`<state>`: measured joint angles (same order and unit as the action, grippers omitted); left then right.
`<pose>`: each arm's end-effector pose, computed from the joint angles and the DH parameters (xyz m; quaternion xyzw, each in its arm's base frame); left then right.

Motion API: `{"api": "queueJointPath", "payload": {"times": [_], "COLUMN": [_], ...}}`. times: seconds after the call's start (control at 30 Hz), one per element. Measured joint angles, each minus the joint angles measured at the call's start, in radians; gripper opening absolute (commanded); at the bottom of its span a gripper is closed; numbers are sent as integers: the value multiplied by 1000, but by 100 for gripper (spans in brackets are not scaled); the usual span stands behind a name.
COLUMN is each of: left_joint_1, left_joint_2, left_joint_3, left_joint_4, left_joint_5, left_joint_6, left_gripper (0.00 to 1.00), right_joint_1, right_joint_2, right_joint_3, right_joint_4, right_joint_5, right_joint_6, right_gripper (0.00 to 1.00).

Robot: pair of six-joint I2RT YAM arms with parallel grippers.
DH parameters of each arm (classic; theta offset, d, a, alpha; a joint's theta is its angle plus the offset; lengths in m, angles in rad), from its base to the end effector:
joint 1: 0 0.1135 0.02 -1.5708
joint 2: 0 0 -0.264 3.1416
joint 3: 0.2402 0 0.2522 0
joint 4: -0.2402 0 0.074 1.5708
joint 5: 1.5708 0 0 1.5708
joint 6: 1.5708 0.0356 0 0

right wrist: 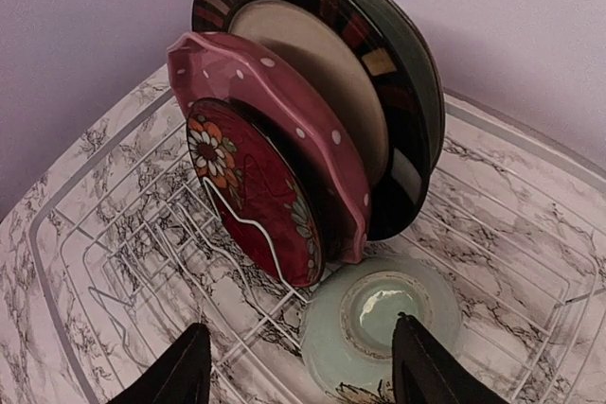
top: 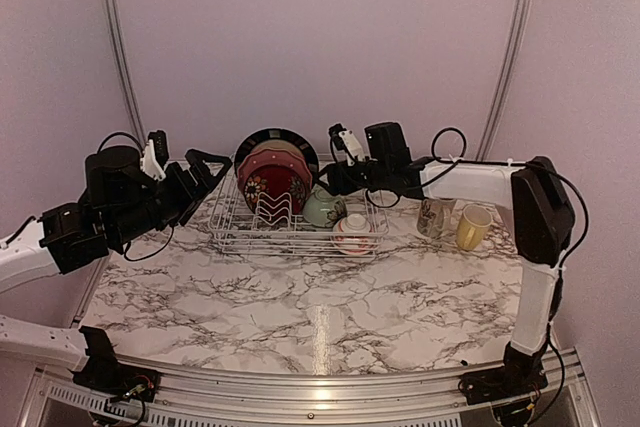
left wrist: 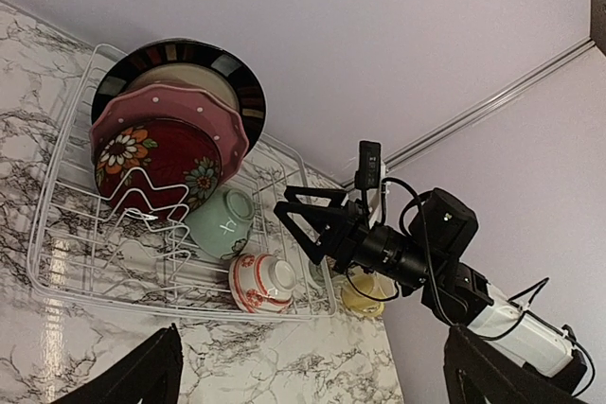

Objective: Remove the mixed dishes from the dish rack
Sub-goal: Grab the plate from the dish rack.

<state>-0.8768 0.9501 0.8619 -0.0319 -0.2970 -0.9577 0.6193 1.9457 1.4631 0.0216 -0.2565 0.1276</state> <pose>0.1506 -0.1648 0.3535 -0.1280 0.7355 -0.4536 0.4868 0.3682 0.2736 0.2504 -0.2705 0.8012 0.2918 0.4469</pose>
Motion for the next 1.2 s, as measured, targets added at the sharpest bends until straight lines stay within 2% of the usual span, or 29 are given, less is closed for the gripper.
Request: {"api": "queueJointPath", "payload": {"times": [0.33, 0.8, 0.9, 1.1, 1.2], "left_joint_1": [0, 0, 0, 0, 0], "left_joint_2": [29, -12, -21, -28, -30], "left_joint_3": [6, 0, -1, -4, -8], "left_joint_4": [-3, 4, 4, 4, 4], "left_joint_5": [8, 13, 13, 13, 13], "left_joint_6": [13, -1, -1, -2, -2], "left_gripper": [99, 99, 99, 99, 99], "right_joint_1": [7, 34, 34, 34, 32], "right_joint_2": [233, 411, 434, 447, 450], "right_joint_3": [230, 438, 470, 485, 485], "right_joint_4": [-53, -93, -122, -143, -142], "right_joint_5": [-65, -67, -58, -56, -67], "right_joint_6": [25, 63, 42, -19, -48], "right_gripper": [54, 55, 51, 36, 33]}}
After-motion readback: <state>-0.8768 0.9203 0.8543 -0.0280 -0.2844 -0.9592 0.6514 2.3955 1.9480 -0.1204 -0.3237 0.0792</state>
